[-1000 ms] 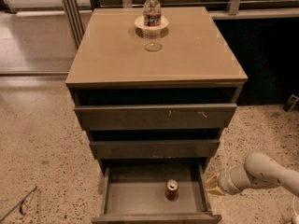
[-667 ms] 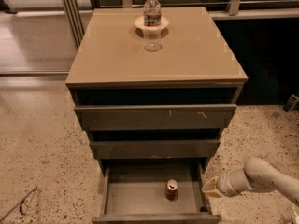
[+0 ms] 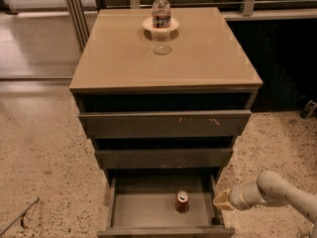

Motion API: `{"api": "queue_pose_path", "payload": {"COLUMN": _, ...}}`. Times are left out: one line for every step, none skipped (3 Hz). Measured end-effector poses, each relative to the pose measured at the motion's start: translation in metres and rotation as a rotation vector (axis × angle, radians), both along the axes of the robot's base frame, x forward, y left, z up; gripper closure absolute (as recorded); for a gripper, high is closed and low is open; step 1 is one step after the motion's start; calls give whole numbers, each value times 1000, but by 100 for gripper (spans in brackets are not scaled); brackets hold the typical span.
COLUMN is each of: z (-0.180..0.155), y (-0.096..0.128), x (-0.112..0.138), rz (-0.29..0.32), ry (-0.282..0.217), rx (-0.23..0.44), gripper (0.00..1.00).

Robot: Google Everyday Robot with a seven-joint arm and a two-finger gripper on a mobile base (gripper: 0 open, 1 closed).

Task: Pick coke can from bottom drawer and place on counter

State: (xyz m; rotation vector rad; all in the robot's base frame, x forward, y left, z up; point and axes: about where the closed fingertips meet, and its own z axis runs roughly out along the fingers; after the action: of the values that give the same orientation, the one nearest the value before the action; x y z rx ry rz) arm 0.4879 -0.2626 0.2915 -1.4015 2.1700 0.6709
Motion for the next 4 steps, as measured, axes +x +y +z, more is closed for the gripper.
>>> {"api": "queue_pose_path", "payload": {"z": -14, "y": 2, "x": 0, "rz": 14, "ry": -30, "rx": 23, "gripper": 84}}
{"api": "queue_pose_path", "payload": {"z": -36, "y": 13, "x": 4, "rz": 41, "ry": -76, "rx": 64, "gripper": 62}}
{"api": "queue_pose_path", "payload": {"z": -54, "y": 29, "x": 11, "rz": 74, "ry": -116, "rx": 117, "gripper": 38}}
{"api": "queue_pose_path", "payload": {"z": -64, "y": 44, "x": 18, "rz": 109, "ry": -148, "rx": 151, "gripper": 23}}
